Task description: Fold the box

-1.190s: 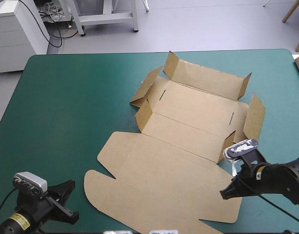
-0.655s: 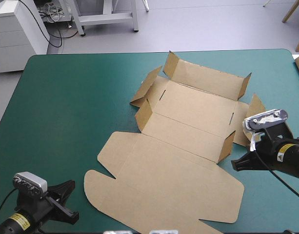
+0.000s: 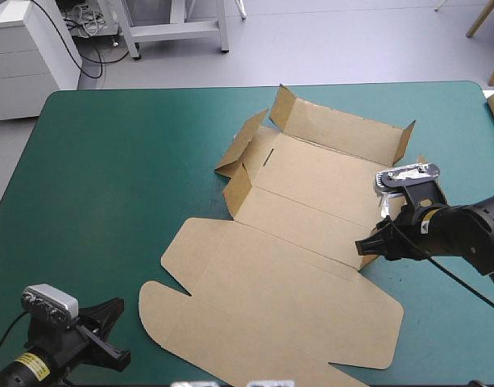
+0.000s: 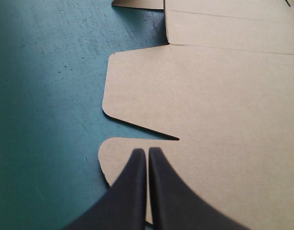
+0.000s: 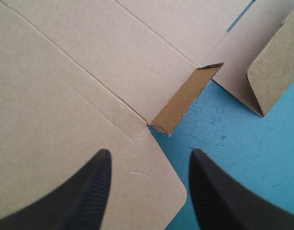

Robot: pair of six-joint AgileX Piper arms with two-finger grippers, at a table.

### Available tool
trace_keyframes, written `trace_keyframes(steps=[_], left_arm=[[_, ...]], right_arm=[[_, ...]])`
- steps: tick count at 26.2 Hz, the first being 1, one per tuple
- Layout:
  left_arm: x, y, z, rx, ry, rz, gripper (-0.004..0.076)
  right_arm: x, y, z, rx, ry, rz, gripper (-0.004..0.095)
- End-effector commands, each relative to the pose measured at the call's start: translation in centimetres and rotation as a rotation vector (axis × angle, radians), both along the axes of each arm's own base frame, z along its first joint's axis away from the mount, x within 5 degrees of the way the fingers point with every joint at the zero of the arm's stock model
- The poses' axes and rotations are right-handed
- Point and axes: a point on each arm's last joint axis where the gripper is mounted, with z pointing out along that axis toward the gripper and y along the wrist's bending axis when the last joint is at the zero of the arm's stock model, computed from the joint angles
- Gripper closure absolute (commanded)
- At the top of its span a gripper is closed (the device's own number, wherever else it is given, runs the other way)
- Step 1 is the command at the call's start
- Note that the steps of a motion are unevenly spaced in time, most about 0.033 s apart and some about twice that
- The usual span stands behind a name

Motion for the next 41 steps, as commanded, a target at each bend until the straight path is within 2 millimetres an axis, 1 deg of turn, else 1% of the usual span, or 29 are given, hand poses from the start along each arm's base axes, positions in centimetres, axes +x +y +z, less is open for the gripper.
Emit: trace_keyframes(steps=[1,4,9,14,17,20,22,23,24,25,26,27,30,33,37,41], left_arm=[[0.2,-0.2,1.5,-0.052,-0.066,0.000,0.0731],[0.2,-0.2,1.5,-0.052,-0.066,0.000,0.0731],[0.2,-0.2,1.5,-0.050,-0.067,-0.002,0.0731],[0.2,-0.2,1.5,-0.037,-0.076,-0.011,0.0731],[0.2,-0.2,1.5,-0.037,-0.076,-0.011,0.0731],[0.2,-0.2,1.5,-0.037,-0.076,-0.011,0.0731],[0.2,-0.2,1.5,-0.037,-0.076,-0.011,0.0731],[0.2,-0.2,1.5,-0.037,-0.076,-0.011,0.0731],[0.2,-0.2,1.5,-0.037,-0.076,-0.011,0.0731],[0.2,-0.2,1.5,-0.037,-0.076,-0.011,0.0731],[0.2,-0.2,1.5,-0.037,-0.076,-0.011,0.0731],[0.2,-0.2,1.5,-0.037,-0.076,-0.011,0.0731],[0.2,-0.2,1.5,-0.037,-0.076,-0.011,0.0731],[0.2,-0.2,1.5,-0.037,-0.076,-0.011,0.0731],[0.2,-0.2,1.5,-0.037,-0.076,-0.011,0.0731],[0.2,-0.2,1.5,-0.037,-0.076,-0.011,0.0731]], right_arm=[[0.2,-0.4,1.3,-0.017,-0.089,-0.009,0.0273],[0.3,-0.7,1.3,-0.030,-0.097,-0.044,0.0270],[0.2,-0.6,1.3,0.008,-0.084,-0.081,0.0315],[0.5,-1.0,1.3,0.046,-0.083,-0.228,0.0316],[0.6,-1.0,1.2,0.070,-0.075,-0.275,0.0317],[2.2,-0.3,0.0,0.078,-0.007,-0.329,0.0317],[3.6,0.2,-1.3,0.054,0.048,-0.344,0.0317],[4.6,0.6,-2.3,0.038,0.088,-0.359,0.0317],[5.0,0.6,-2.7,0.031,0.103,-0.368,0.0317],[6.0,0.5,-3.7,0.030,0.149,-0.397,0.0325],[6.5,0.3,-4.2,0.042,0.177,-0.416,0.0332],[7.4,-0.4,-5.0,0.059,0.224,-0.435,0.0334],[8.4,-1.4,-5.8,0.109,0.272,-0.421,0.0334],[9.0,-1.9,-5.9,0.133,0.250,-0.434,0.0334],[9.3,-1.9,-5.8,0.140,0.206,-0.427,0.0334],[9.6,-1.8,-6.9,0.136,0.209,-0.429,0.0335]])
